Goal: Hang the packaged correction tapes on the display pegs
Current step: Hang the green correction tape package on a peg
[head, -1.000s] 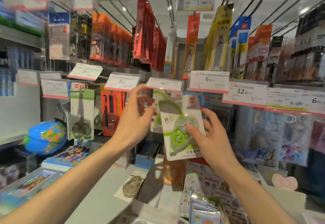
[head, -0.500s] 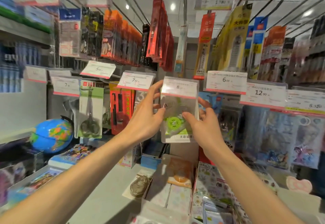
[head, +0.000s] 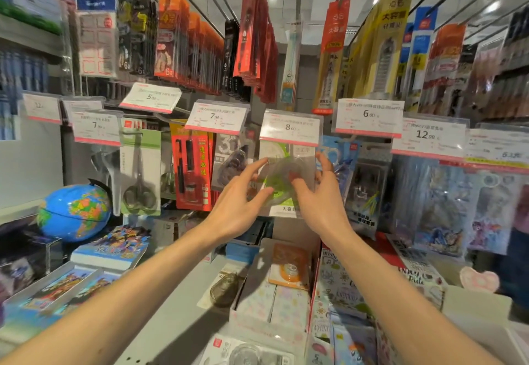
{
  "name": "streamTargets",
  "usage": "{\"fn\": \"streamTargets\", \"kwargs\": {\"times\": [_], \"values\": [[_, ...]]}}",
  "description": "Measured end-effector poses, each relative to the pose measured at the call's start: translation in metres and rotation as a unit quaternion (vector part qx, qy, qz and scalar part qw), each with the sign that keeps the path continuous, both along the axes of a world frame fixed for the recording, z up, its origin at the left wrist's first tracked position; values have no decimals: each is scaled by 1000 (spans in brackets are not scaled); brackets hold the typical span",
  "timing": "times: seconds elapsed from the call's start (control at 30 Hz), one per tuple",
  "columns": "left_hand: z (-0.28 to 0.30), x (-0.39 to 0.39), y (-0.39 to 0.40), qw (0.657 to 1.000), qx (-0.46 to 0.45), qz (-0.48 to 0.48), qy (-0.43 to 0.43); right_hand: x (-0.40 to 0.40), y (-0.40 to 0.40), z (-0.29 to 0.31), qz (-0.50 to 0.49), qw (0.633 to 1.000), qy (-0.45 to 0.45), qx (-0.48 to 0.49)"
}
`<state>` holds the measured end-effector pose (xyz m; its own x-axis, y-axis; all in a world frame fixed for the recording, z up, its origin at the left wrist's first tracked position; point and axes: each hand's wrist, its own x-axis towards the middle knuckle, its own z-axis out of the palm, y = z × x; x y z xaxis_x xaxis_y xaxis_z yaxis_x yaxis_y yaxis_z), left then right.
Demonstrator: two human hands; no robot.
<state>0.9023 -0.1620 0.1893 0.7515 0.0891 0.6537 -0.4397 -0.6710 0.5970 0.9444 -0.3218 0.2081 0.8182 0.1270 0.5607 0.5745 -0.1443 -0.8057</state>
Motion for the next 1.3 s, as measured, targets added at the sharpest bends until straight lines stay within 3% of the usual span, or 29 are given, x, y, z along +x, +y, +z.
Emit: {"fn": "streamTargets", "kwargs": {"times": [0.17,0.27,0.53,0.87,1.0,1.13,1.2,1.3], "values": [[-7,19,1,1000,18,-12,-4,-3,-10,-23,-74,976,-117,-171],[-12,34,7,999,37,-6,10,6,-8,-30,-95,957,-96,-255],[-11,43,1,995,87,41,20,9,-1,-24,-123,947,-59,-290],[-45,0,17,993,80,59,62,-3,-10,-29,-62,946,-7,-319],[-65,-24,31,989,77,70,105,-17,-16,-44,-60,915,-11,-399],[-105,-44,49,960,127,92,233,-37,-12,-63,-56,886,-33,-459],[-129,-51,57,936,142,87,309,-44,-3,-76,-10,852,-18,-523],[-161,-58,63,909,155,74,380,-59,14,-98,84,773,23,-629]]}}
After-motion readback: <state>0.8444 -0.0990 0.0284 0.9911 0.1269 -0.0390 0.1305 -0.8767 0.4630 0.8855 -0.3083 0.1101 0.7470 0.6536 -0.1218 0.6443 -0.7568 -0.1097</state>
